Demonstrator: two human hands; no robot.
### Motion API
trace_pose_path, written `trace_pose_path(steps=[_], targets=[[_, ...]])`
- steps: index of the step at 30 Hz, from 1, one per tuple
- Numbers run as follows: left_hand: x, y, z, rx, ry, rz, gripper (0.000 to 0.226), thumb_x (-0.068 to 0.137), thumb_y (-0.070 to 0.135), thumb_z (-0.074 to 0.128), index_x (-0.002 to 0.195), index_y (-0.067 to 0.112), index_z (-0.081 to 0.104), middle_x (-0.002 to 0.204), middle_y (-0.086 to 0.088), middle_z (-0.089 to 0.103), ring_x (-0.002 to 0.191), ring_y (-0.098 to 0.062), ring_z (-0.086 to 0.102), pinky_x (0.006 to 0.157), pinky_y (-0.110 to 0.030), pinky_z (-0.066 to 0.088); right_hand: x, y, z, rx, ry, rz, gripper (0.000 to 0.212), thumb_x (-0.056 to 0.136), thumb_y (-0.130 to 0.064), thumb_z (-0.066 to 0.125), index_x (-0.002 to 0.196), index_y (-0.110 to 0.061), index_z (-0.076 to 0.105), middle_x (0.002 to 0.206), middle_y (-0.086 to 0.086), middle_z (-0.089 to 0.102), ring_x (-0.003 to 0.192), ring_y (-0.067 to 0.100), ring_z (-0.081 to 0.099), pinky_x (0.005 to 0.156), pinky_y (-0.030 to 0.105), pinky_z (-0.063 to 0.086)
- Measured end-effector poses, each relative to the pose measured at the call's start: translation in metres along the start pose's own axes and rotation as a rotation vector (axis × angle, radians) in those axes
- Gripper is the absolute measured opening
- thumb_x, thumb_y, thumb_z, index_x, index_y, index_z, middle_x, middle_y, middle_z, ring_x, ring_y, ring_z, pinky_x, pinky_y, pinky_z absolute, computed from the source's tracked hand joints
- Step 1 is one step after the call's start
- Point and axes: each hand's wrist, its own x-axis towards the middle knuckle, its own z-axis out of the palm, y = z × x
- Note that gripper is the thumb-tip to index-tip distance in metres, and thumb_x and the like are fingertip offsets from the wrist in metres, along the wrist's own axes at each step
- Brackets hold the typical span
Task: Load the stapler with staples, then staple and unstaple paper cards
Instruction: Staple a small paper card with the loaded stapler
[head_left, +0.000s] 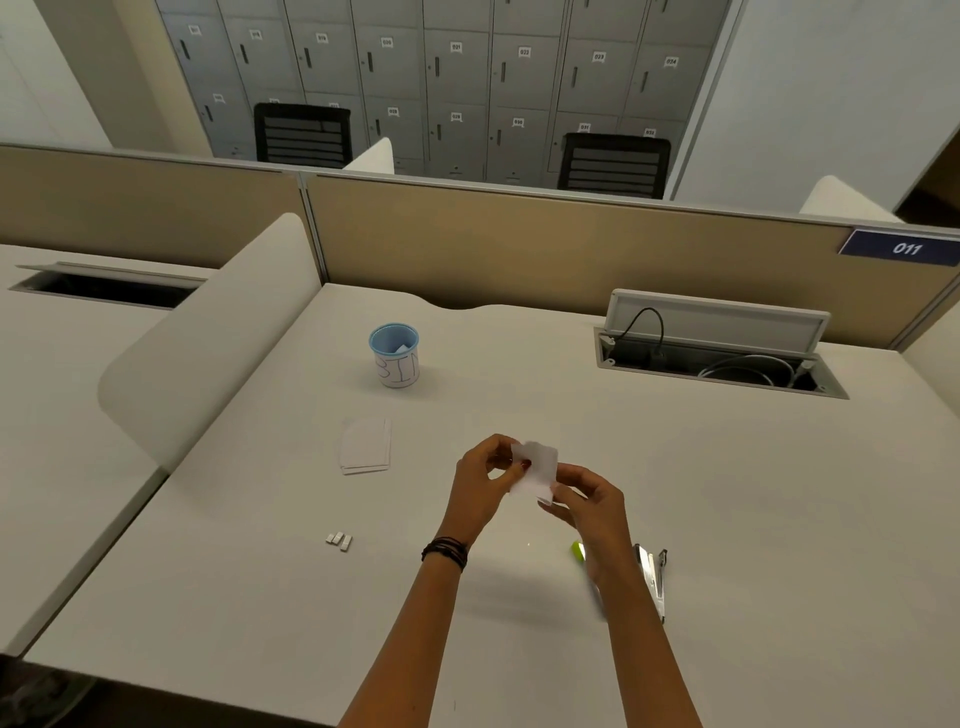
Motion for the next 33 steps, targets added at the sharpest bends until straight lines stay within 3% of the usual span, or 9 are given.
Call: trace_pose_path(steps=[6, 11, 18, 22, 25, 33], targets=[[0.004, -0.002, -0.002, 0.022, -0.001, -0.008, 0.012, 0.084, 0.009, 0.066, 0.078, 0.018, 0.061, 0.078, 0.006, 0.063, 0.07, 0.002, 0.057, 0.065, -0.017, 0.051, 0.002, -0.001, 0.0, 0.052, -0.041, -0.046, 0.025, 0.087, 0.005, 0.055, 0.096, -0.013, 0.069, 0.103, 0.01, 0.068, 0.089, 0.027, 0.067, 0.065, 0.025, 0.058], [0.009, -0.002, 0.0, 0.069, 0.058, 0.0, 0.027, 0.082, 0.008, 0.067, 0.065, 0.027, 0.058, 0.07, 0.009, 0.061, 0.068, 0.003, 0.057, 0.067, -0.013, 0.05, 0.005, -0.003, -0.002, -0.019, -0.184, -0.095, 0.042, 0.091, 0.01, 0.041, 0.109, -0.018, 0.066, 0.116, 0.005, 0.066, 0.095, 0.019, 0.067, 0.078, 0.028, 0.057], [0.016, -0.006, -0.001, 0.102, 0.093, 0.005, 0.015, 0.08, 0.004, 0.068, 0.073, 0.017, 0.065, 0.072, 0.012, 0.064, 0.069, 0.004, 0.06, 0.069, -0.01, 0.05, 0.012, 0.0, 0.0, -0.146, -0.185, -0.173, 0.042, 0.087, 0.004, 0.055, 0.112, -0.03, 0.062, 0.109, 0.006, 0.069, 0.097, 0.02, 0.068, 0.08, 0.019, 0.054], [0.02, -0.007, -0.001, 0.166, 0.091, 0.038, 0.008, 0.079, 0.002, 0.069, 0.079, 0.009, 0.072, 0.074, 0.014, 0.063, 0.071, 0.004, 0.061, 0.068, -0.007, 0.047, 0.02, 0.008, -0.001, -0.273, -0.141, -0.245, 0.034, 0.089, 0.002, 0.055, 0.118, -0.014, 0.062, 0.109, 0.005, 0.07, 0.095, 0.015, 0.069, 0.084, 0.026, 0.056], [0.02, -0.006, 0.0, 0.203, 0.071, 0.084, 0.008, 0.078, 0.001, 0.069, 0.078, 0.006, 0.073, 0.072, 0.013, 0.06, 0.073, 0.004, 0.059, 0.064, -0.007, 0.046, 0.025, 0.012, 0.001, -0.402, -0.082, -0.323, 0.028, 0.089, 0.002, 0.055, 0.113, -0.007, 0.065, 0.099, 0.007, 0.071, 0.086, 0.004, 0.069, 0.077, 0.018, 0.056], [0.028, -0.002, 0.0, 0.317, -0.103, 0.086, 0.014, 0.088, 0.009, 0.062, 0.09, 0.008, 0.075, 0.076, 0.014, 0.05, 0.072, -0.001, 0.053, 0.065, -0.008, 0.043, 0.027, 0.022, 0.016, -0.549, 0.037, -0.468, 0.018, 0.089, -0.004, 0.057, 0.099, -0.006, 0.071, 0.082, 0.003, 0.068, 0.077, -0.007, 0.064, 0.067, 0.01, 0.054]])
